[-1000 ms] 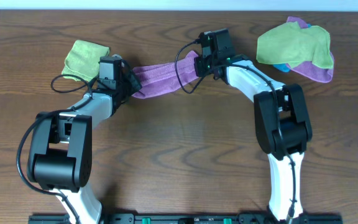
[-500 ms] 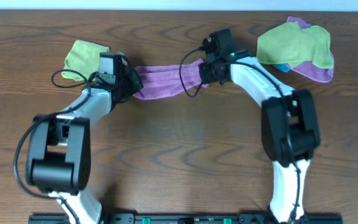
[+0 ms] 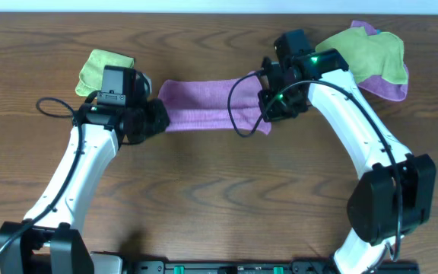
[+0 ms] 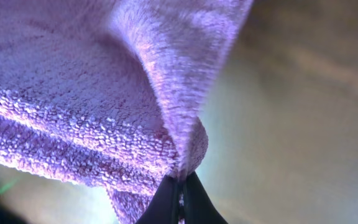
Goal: Fold the cloth
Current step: 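Lay the purple cloth flat and open both grippers, then move both grippers to the cloth's near corners and grasp them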
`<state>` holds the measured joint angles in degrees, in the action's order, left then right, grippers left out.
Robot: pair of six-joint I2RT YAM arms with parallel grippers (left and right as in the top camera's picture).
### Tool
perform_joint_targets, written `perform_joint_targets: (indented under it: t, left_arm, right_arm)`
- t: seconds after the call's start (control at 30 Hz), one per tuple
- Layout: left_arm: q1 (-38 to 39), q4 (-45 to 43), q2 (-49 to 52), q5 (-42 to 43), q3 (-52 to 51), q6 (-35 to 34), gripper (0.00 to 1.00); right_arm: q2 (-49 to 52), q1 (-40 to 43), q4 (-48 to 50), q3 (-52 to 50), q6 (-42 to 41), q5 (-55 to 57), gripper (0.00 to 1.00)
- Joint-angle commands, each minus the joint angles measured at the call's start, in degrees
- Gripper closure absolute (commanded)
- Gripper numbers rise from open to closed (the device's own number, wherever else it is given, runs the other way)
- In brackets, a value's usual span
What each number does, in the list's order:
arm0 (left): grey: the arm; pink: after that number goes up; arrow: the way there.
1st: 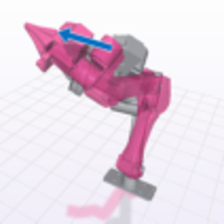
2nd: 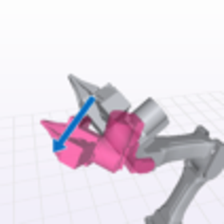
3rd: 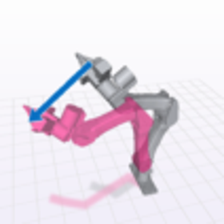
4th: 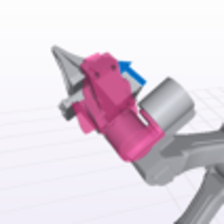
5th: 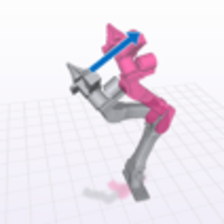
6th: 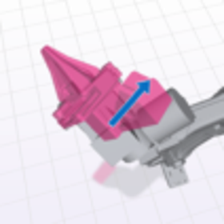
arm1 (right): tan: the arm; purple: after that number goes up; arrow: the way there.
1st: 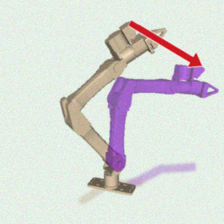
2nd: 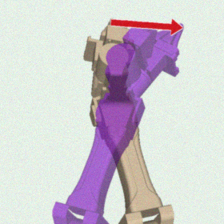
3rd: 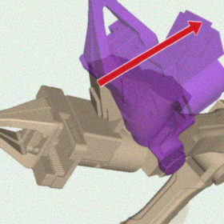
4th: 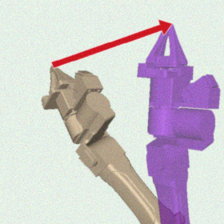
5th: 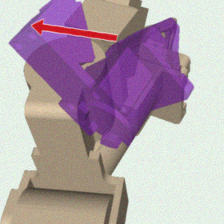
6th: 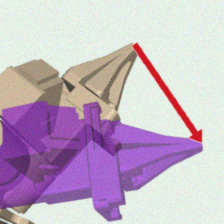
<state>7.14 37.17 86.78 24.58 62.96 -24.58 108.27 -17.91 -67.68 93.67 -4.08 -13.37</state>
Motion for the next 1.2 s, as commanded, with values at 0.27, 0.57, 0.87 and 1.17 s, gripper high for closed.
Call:
perform_joint_targets:
  t: [0.27, 0.57, 0.87, 1.17]
  left_arm:
    - [-1.6, 6.6, -0.3, -5.5, 0.0, 5.7, 0.30]
    - [-3.3, 11.0, -4.0, -10.3, 0.0, 5.7, 0.05]
    - [-9.4, 18.2, -4.7, -8.4, -2.0, 6.2, 0.05]
    - [-10.6, 13.5, -4.7, -5.4, -9.4, 5.9, 0.04]
  right_arm:
    - [-0.4, 3.9, -4.2, -2.8, -0.6, 7.9, 0.12]
    - [-5.7, 7.8, -3.2, -8.0, 1.4, -4.5, 0.14]
    - [-13.3, 8.0, 8.2, -22.8, -0.2, -21.2, 0.15]
    - [-15.8, 8.0, 20.4, -34.4, -4.5, -29.4, 0.16]
